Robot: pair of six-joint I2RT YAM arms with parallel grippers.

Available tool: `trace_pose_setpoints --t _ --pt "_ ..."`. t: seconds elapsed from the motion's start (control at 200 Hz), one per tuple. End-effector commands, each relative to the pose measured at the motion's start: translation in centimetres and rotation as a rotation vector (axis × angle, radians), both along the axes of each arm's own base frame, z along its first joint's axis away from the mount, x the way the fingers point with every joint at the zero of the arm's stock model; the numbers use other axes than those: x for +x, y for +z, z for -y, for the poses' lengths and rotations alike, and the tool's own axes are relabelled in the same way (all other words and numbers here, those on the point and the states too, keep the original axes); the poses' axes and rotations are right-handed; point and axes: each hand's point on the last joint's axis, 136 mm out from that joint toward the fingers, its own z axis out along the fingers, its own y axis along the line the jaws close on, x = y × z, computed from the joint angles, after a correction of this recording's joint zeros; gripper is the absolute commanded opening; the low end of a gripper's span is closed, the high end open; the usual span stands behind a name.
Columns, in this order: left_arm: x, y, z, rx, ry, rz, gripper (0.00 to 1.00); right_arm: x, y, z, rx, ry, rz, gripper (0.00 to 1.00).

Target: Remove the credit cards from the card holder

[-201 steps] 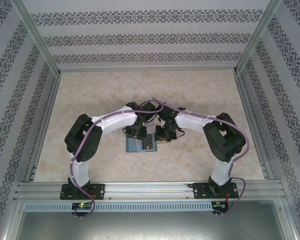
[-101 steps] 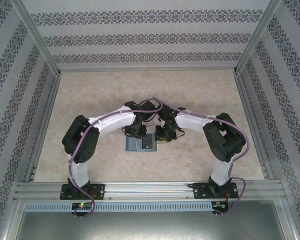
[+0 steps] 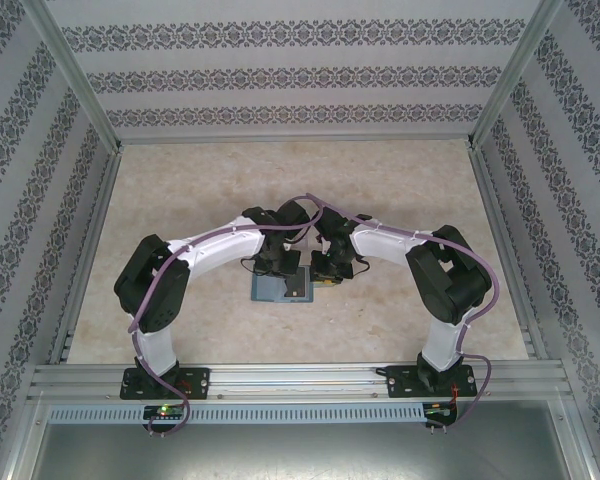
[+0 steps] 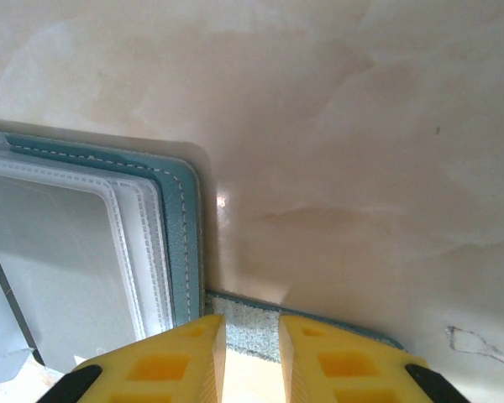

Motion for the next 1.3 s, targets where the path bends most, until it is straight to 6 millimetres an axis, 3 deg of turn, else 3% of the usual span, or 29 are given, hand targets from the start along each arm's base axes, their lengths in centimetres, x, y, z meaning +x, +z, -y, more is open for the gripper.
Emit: trace_pose_setpoints --t 0.0,0.275,0.53,0.859,0.944,1.294 --pt "-0.1 1.0 1.7 -0.088 -0.037 0.029 0.04 -0.5 -0.8 1.0 -0.036 0.000 -0.024 0.25" --pt "0.0 0.6 -3.8 0.212 -0.006 0.046 0.23 -0.4 -0.7 1.0 -0.035 -0.002 -0.023 0.25" --pt "0.3 1.0 -4.6 0.237 0.015 0.064 0.27 -0.6 -0.7 1.0 -0.036 0.000 -0.023 0.25" --pt "0.0 0.9 -2.4 0.086 0.024 0.049 0.04 -0.6 -0.7 1.1 -0.036 -0.001 -0.020 0.25" --pt "0.0 1.1 -2.8 0.097 0.029 0.053 0.00 -0.6 -0.7 1.1 -0.035 0.000 -0.020 0.25" --pt "-0.6 0.9 -5.5 0.183 0.034 0.050 0.00 -0.3 -0.4 1.5 -0.048 -0.002 -0.013 0.25"
